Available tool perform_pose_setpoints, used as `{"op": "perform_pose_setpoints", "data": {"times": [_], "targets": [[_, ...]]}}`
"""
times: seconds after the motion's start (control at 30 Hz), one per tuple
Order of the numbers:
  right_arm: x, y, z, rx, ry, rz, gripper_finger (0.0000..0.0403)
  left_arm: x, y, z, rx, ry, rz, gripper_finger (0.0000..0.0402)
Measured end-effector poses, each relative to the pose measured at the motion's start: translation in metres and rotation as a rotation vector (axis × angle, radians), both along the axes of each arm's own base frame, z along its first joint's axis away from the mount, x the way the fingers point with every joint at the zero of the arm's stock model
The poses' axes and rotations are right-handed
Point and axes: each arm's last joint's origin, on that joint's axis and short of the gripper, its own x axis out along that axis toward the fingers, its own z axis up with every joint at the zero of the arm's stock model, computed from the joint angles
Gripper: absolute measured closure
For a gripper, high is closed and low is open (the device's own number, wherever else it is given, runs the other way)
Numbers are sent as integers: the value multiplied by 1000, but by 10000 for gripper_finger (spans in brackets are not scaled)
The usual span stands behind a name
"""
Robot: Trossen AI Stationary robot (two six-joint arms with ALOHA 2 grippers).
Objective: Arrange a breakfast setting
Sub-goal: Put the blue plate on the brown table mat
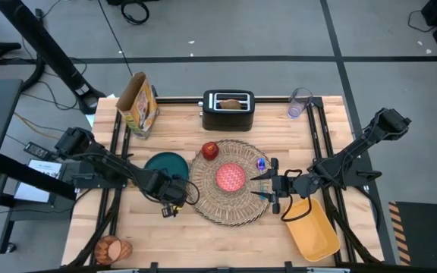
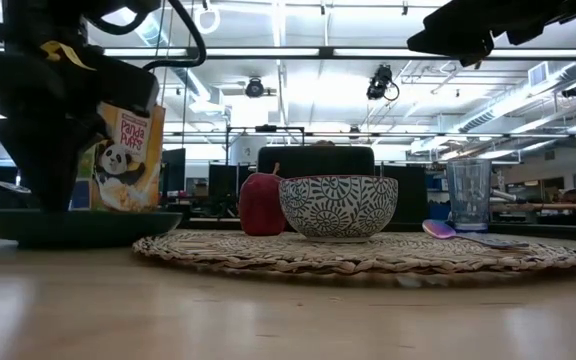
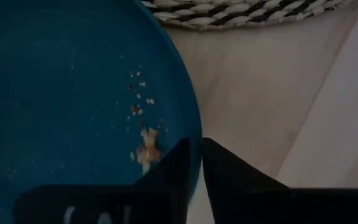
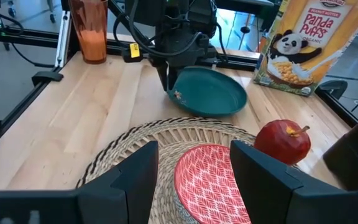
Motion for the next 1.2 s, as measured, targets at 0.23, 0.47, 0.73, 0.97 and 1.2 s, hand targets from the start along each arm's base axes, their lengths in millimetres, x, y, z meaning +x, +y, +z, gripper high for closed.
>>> {"op": "perform_pose_setpoints", "data": {"times": [0.23,0.47,0.73,0.97,1.2], "targets": [[0,0,0,8,1,-2,193,-2,0,0,-7,24,10,297],[0,0,0,6,3,-2,193,-8,2,14,-30,-14,24,268],[-1,0,-3,7,26,4,193,-14,-9,24,-42,-113,-14,250],[-2,0,-6,38,59,12,193,-19,-4,0,-25,-150,8,247],[-3,0,-6,35,63,15,194,-21,1,-25,50,-132,-15,252]]}}
